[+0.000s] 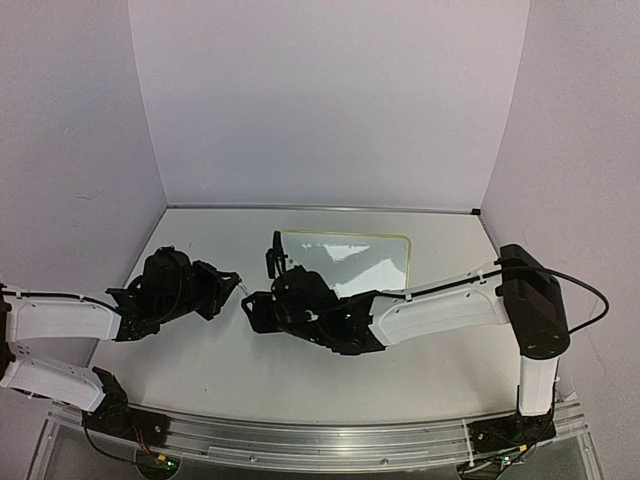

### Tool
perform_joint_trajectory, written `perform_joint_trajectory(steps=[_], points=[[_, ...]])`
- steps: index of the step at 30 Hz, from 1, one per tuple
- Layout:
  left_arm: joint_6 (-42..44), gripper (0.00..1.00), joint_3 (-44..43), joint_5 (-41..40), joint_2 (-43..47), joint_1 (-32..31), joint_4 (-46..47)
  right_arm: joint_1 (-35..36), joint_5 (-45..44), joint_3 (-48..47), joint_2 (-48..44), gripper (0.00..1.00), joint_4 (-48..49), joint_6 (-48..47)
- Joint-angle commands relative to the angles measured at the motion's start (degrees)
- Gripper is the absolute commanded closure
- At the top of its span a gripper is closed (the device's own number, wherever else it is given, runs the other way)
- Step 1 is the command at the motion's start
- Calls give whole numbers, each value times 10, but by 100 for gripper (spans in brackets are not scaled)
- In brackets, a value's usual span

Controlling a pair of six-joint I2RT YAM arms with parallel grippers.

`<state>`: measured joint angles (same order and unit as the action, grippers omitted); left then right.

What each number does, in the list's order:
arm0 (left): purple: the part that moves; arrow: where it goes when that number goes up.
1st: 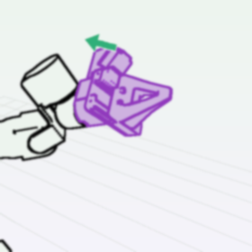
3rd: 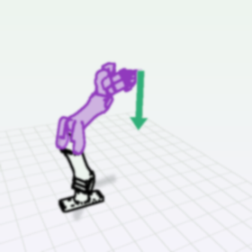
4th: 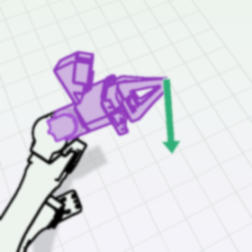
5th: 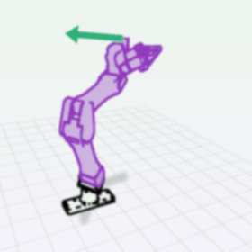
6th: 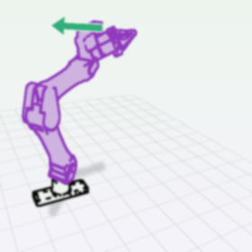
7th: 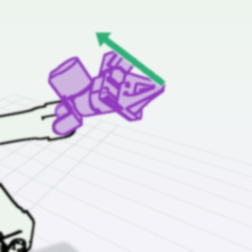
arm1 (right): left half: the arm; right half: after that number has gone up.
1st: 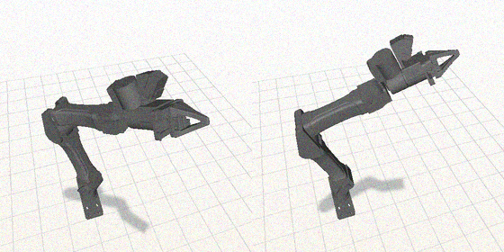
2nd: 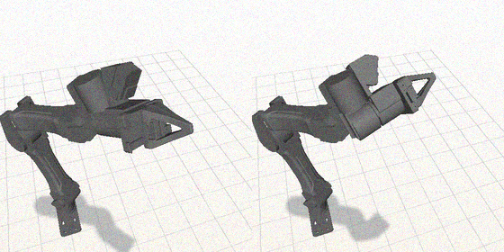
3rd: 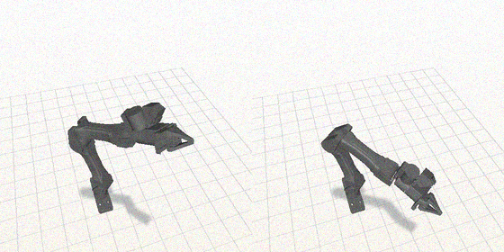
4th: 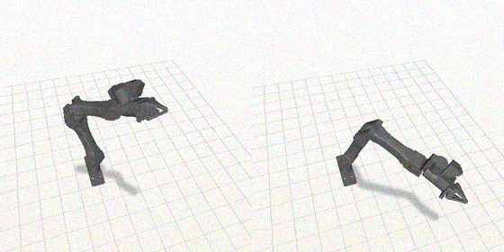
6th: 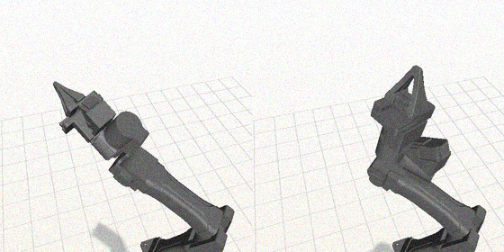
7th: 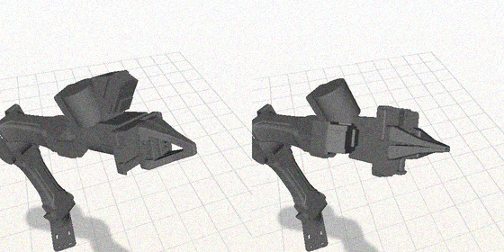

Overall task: Write a sentence on the whiteboard
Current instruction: Pass from the left arm to the right

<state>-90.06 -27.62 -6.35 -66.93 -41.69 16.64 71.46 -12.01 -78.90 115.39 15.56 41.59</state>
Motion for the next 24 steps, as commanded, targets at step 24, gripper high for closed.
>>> perform_joint_trajectory(steps=[24], points=[[2, 99, 11, -2, 4, -3, 31, 3, -46, -15, 2, 100, -2, -11]])
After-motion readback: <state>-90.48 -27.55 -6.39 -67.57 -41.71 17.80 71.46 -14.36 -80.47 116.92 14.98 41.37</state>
